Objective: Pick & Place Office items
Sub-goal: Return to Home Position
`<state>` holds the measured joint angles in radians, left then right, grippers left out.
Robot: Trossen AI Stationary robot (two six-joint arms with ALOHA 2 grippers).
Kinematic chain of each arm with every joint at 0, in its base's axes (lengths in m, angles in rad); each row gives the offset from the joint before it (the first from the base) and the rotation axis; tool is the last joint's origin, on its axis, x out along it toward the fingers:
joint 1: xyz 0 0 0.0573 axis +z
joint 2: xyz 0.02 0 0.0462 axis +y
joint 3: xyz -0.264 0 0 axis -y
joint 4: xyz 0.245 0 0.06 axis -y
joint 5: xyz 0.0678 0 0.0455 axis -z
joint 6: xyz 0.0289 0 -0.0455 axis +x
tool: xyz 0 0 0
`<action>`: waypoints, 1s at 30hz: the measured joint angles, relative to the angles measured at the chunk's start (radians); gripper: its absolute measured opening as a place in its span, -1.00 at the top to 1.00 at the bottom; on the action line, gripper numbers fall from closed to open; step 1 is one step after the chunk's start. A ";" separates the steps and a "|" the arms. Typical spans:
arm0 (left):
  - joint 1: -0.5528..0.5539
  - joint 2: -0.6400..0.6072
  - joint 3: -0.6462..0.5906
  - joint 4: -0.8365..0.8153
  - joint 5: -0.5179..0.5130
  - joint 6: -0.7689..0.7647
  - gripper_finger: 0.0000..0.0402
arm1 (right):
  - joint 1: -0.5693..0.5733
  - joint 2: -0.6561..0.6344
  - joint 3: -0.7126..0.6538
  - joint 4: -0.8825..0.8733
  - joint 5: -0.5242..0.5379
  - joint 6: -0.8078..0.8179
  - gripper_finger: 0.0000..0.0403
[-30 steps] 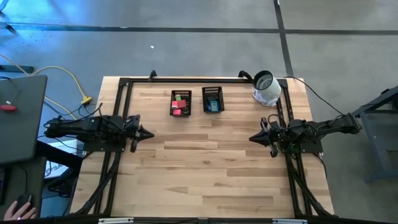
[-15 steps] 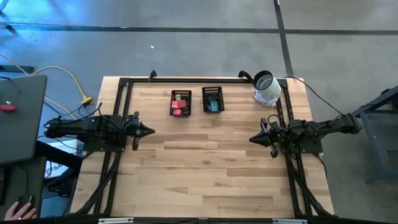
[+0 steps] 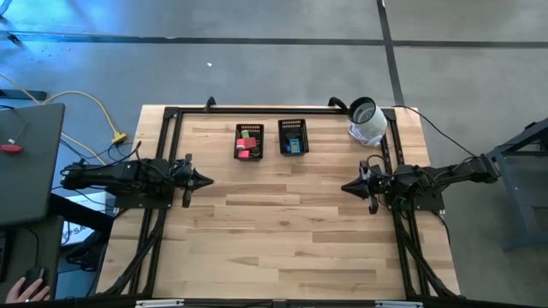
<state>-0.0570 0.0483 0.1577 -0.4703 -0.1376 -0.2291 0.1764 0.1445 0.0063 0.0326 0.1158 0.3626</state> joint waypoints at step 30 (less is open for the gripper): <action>0.001 -0.045 0.001 0.289 0.002 0.056 1.00 | 0.000 0.001 0.000 0.180 -0.013 -0.151 0.99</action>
<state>-0.0563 0.0036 0.1585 -0.1812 -0.1352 -0.1734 0.1764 0.1452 0.0061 0.2127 0.1032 0.2118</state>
